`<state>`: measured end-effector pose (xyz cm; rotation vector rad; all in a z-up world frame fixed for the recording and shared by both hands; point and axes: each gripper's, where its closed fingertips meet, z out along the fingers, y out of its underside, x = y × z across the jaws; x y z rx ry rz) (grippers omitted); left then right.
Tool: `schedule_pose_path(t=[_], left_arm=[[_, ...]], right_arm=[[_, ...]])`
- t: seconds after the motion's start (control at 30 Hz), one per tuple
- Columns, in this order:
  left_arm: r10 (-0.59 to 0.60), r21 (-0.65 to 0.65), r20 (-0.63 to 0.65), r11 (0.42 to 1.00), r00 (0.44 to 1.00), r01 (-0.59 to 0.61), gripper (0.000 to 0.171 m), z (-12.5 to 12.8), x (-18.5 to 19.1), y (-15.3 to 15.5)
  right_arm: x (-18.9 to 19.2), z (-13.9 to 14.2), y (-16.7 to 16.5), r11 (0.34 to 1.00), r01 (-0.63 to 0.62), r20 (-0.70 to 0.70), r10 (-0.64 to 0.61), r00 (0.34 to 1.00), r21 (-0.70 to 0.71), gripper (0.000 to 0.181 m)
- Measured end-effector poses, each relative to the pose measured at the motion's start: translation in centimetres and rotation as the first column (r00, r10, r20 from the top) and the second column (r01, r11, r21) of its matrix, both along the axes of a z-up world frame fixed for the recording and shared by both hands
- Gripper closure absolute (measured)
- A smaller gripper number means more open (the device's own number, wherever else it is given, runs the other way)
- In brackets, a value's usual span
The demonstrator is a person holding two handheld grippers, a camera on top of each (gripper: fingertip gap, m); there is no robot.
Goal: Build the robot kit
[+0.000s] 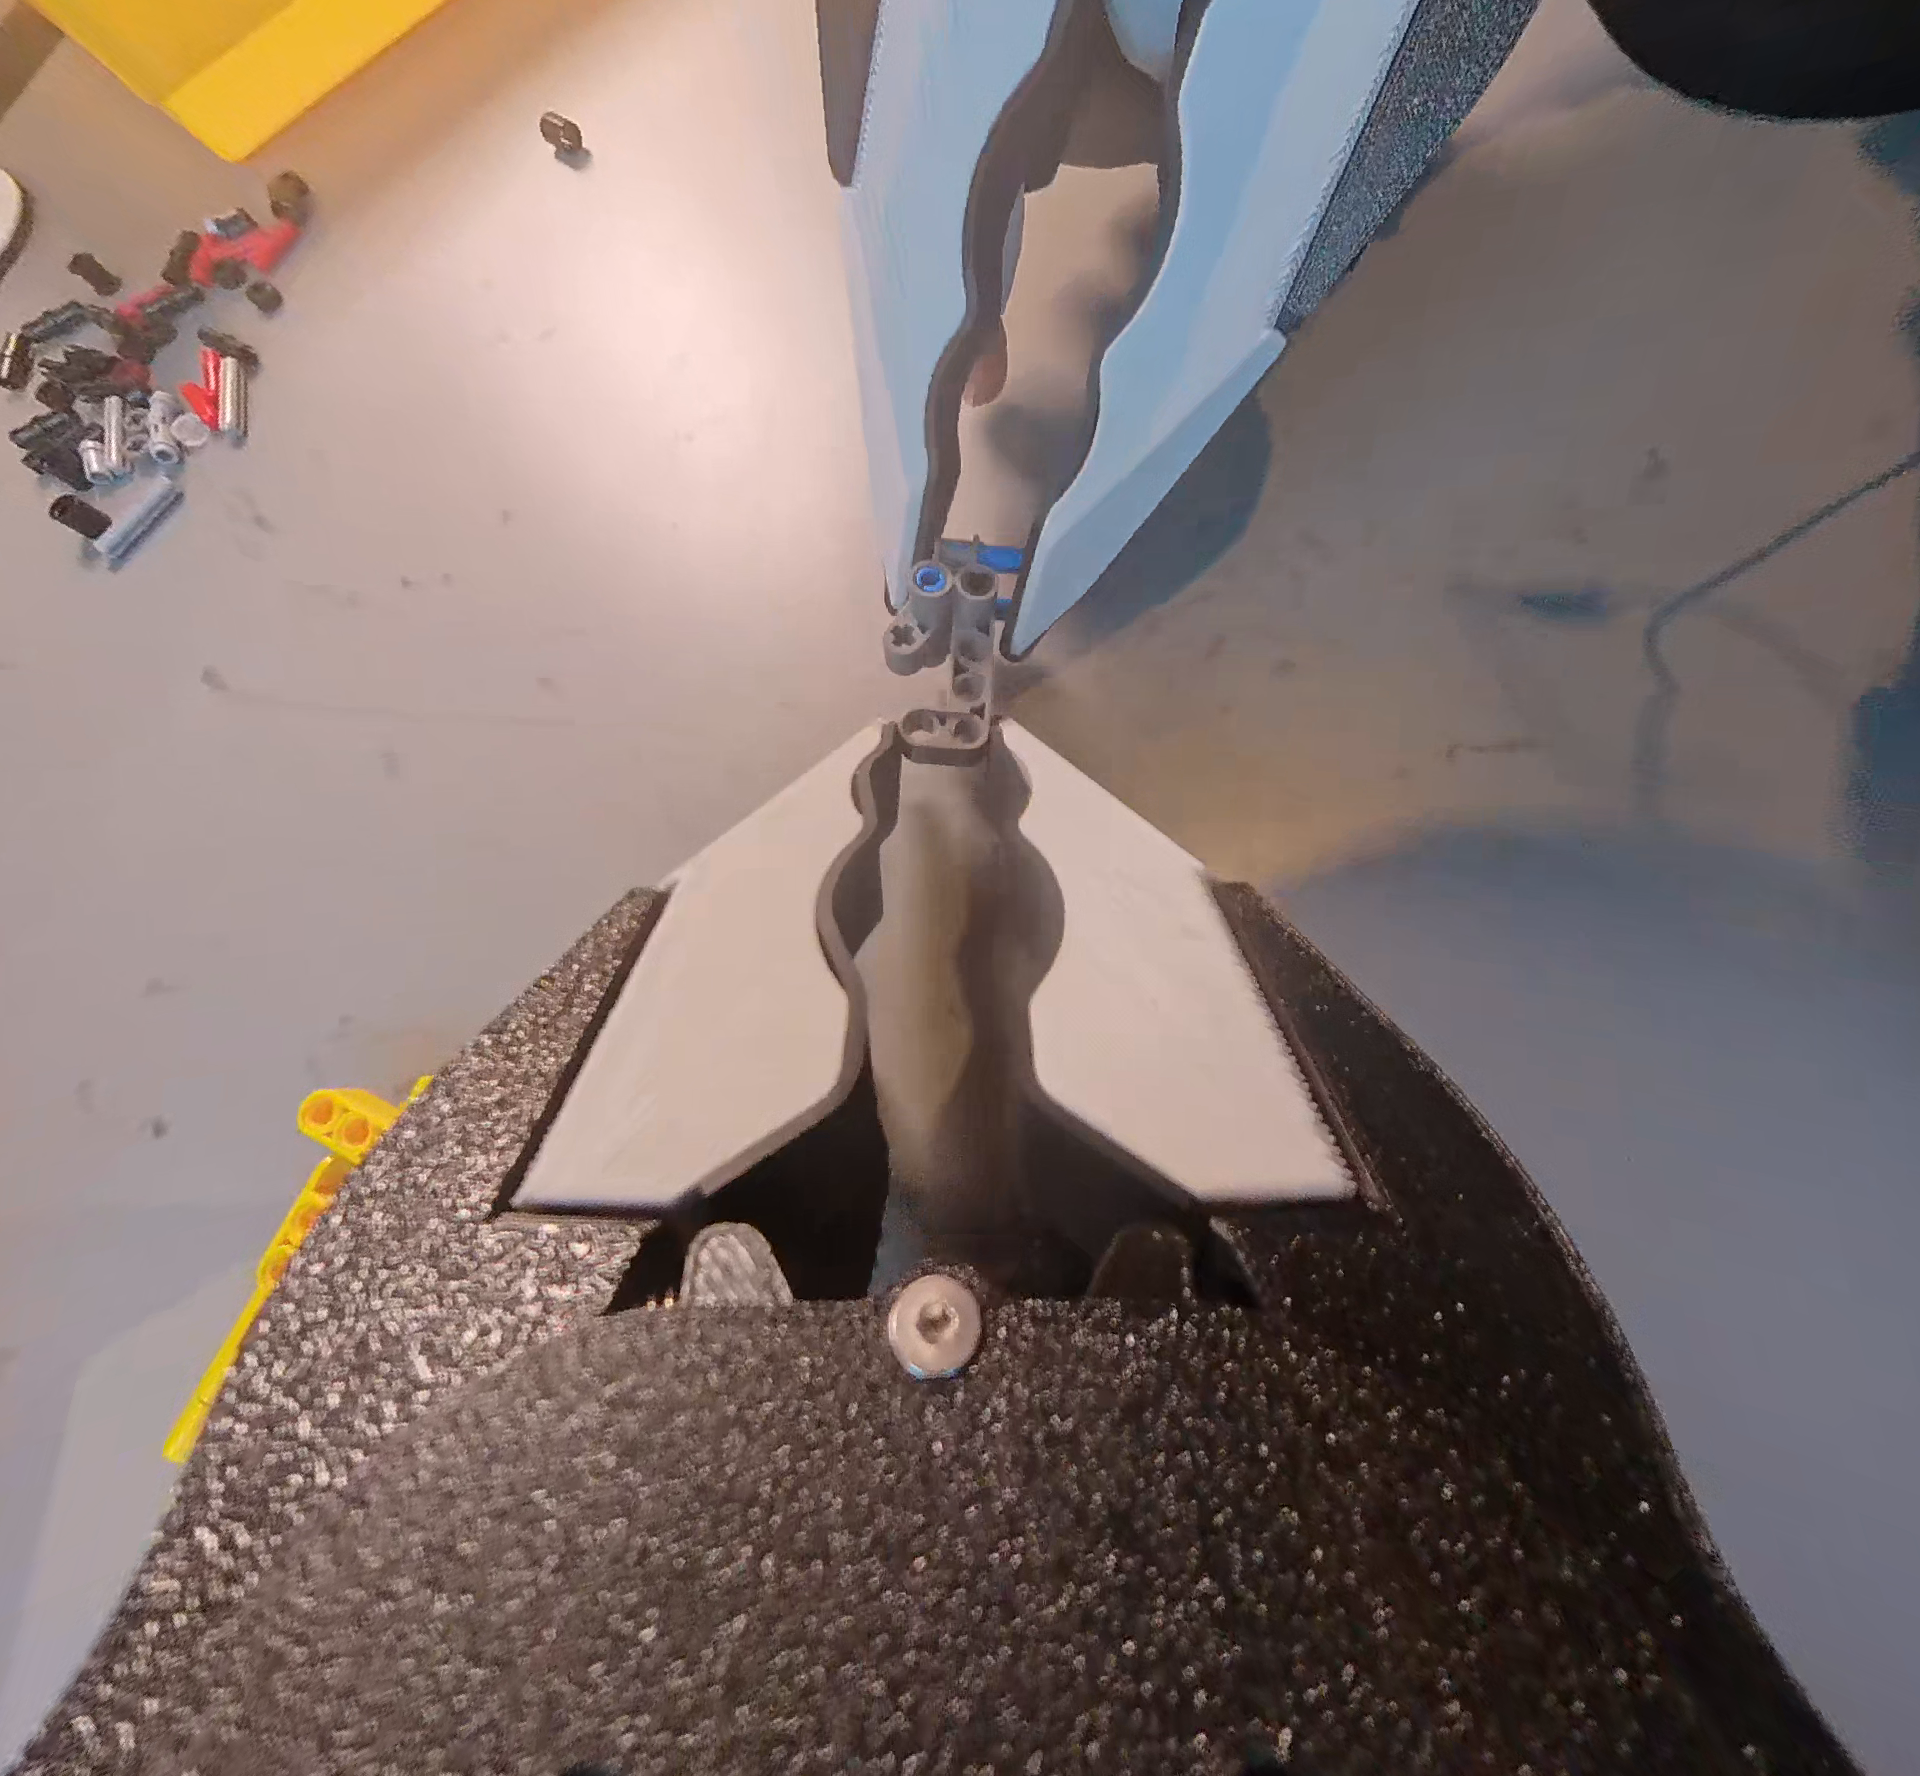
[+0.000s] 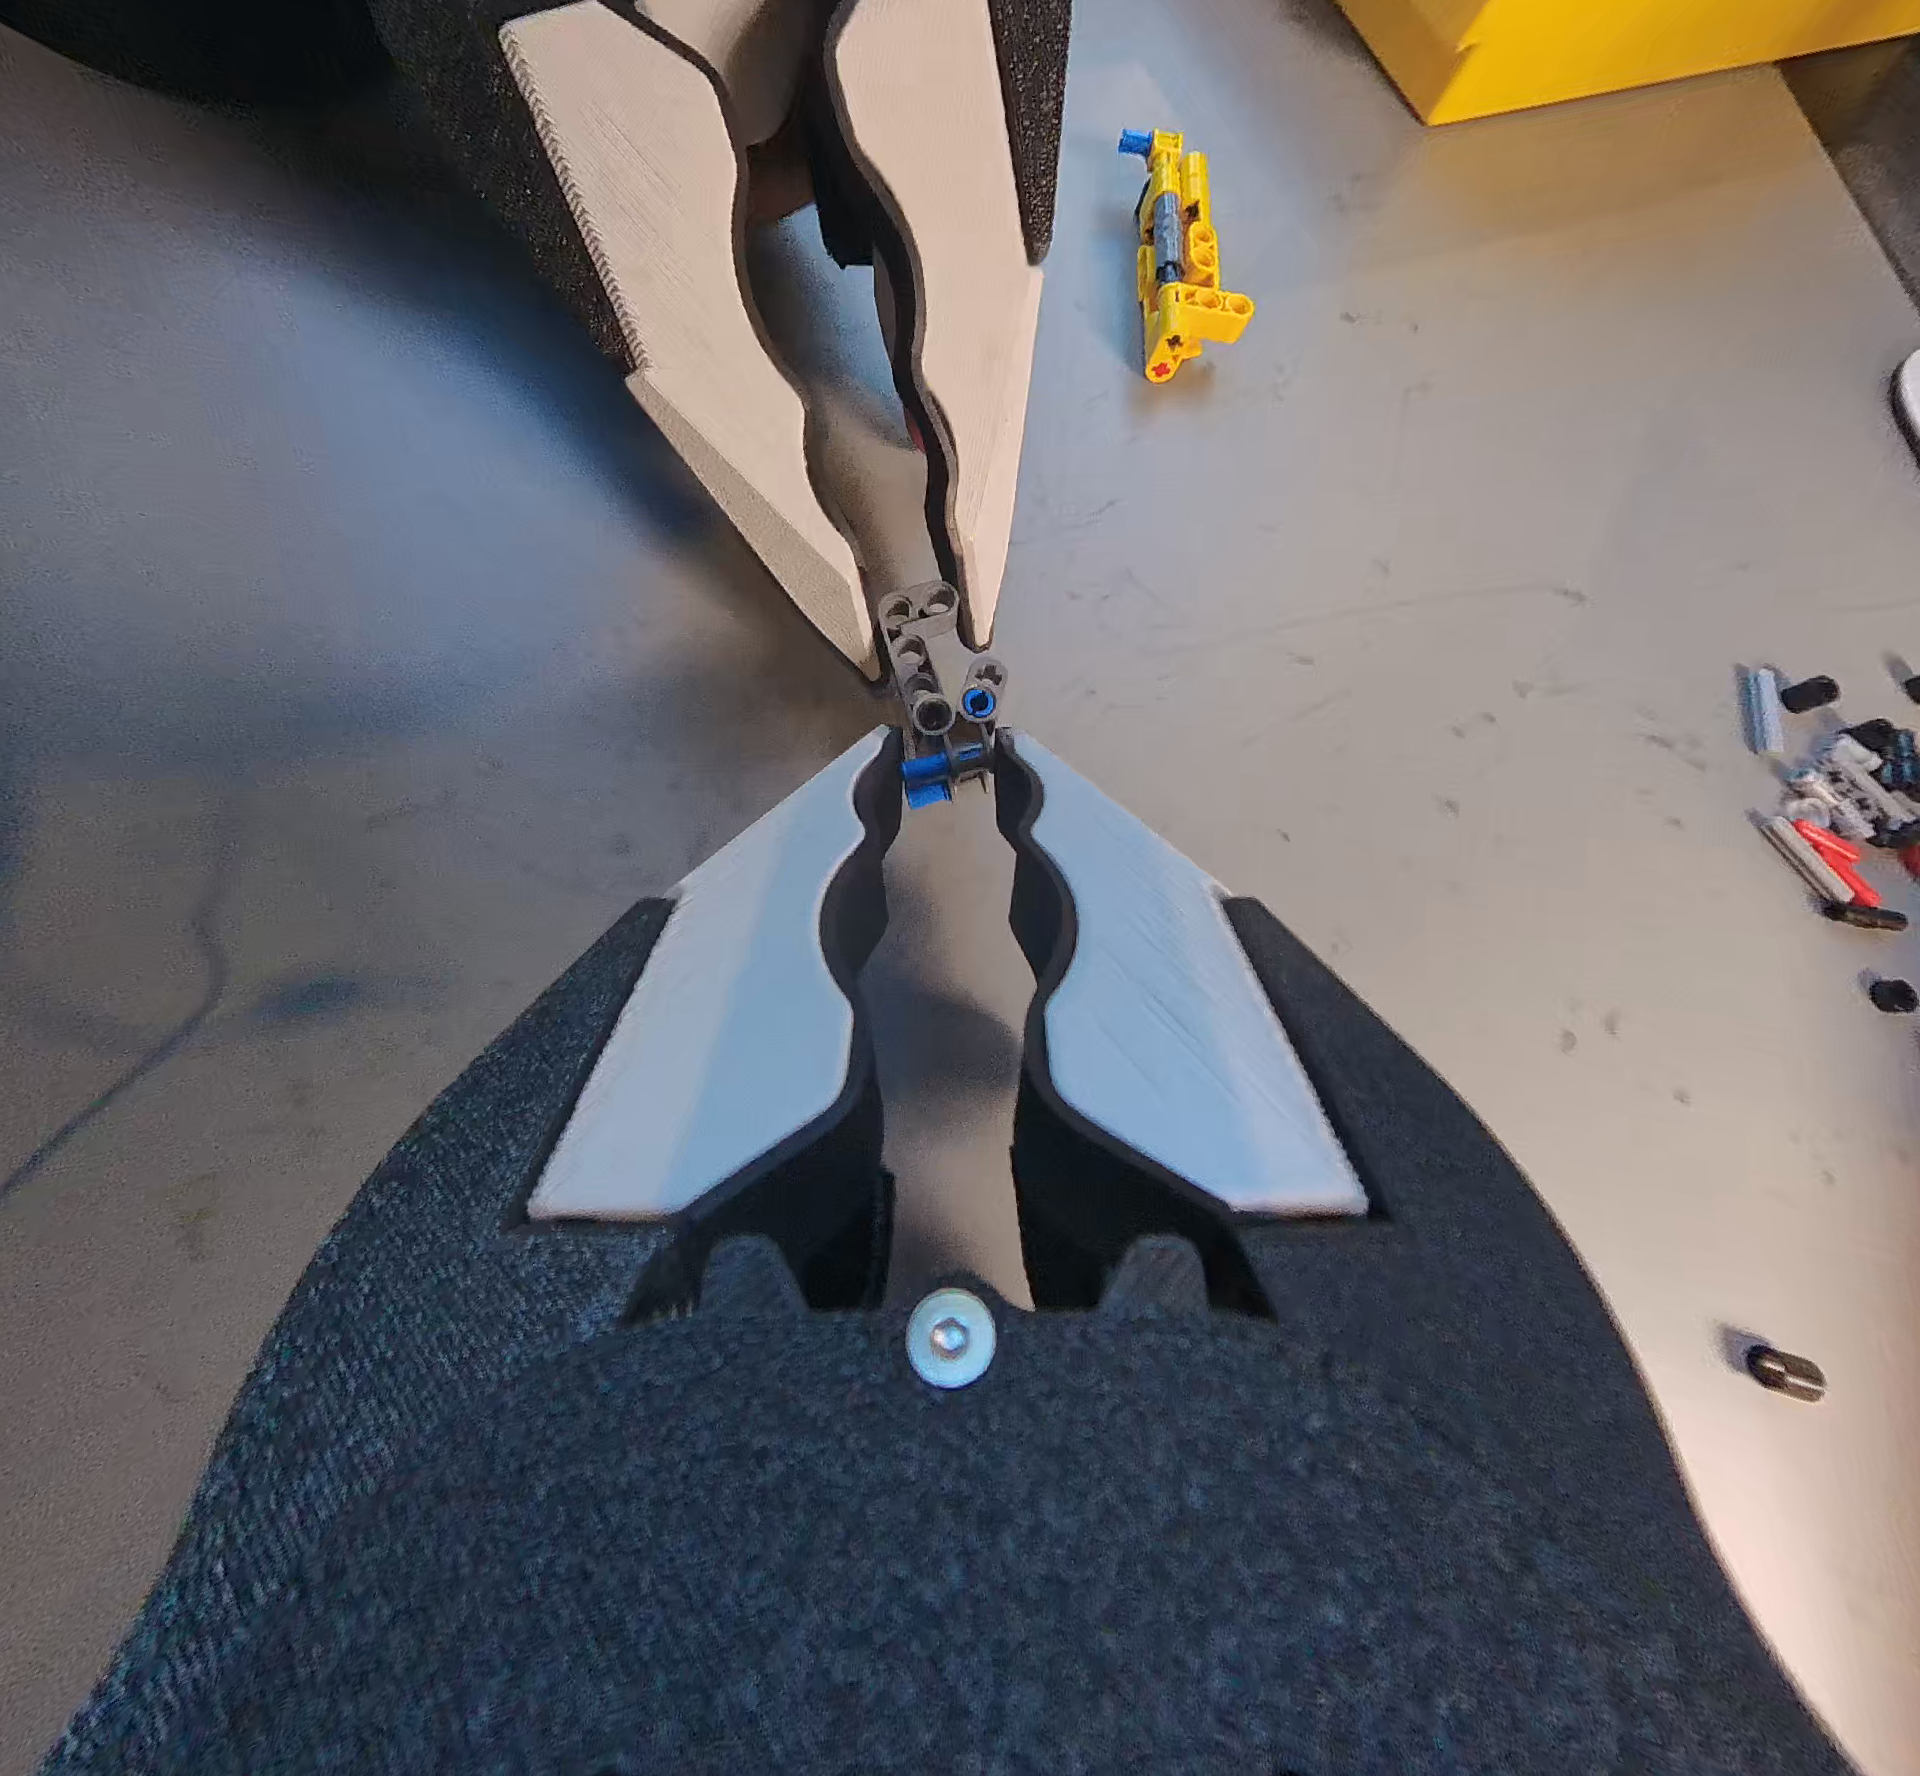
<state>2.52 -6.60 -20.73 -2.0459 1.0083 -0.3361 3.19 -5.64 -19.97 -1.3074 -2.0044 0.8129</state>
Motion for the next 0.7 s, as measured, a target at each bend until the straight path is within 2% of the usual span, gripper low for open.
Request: schedule_pose_path(t=[0.13, 0.33, 0.47, 0.57, 0.7], left_arm=[[0.006, -0.002, -0.054, 1.000, 0.999, -0.006, 0.157, -0.7, -0.1, 0.0], [0.023, -0.016, -0.045, 1.000, 0.999, -0.024, 0.156, -0.8, -0.2, 0.0], [0.031, -0.003, -0.047, 1.000, 0.998, -0.031, 0.146, -0.6, -0.4, 0.0], [0.044, 0.022, 0.034, 0.999, 0.998, -0.044, 0.145, 0.7, -0.7, -0.3], [0.107, 0.105, 0.248, 0.985, 0.963, -0.137, 0.137, 4.6, -2.1, 0.5]], right_arm=[[-0.1, -0.6, 0.1, 1.000, 0.012, 0.019, -0.012, 1.000, 0.014, 0.165], [-0.1, -0.7, 0.3, 0.999, 0.036, 0.019, -0.036, 0.999, 0.026, 0.164], [-0.1, -0.3, 0.4, 0.997, 0.055, -0.001, -0.056, 0.998, -0.047, 0.162], [0.1, 0.6, 0.6, 0.993, 0.041, -0.041, -0.046, 0.998, -0.108, 0.155], [-0.4, 6.0, 2.7, 0.976, 0.062, -0.292, -0.123, 0.948, -0.207, 0.148]])
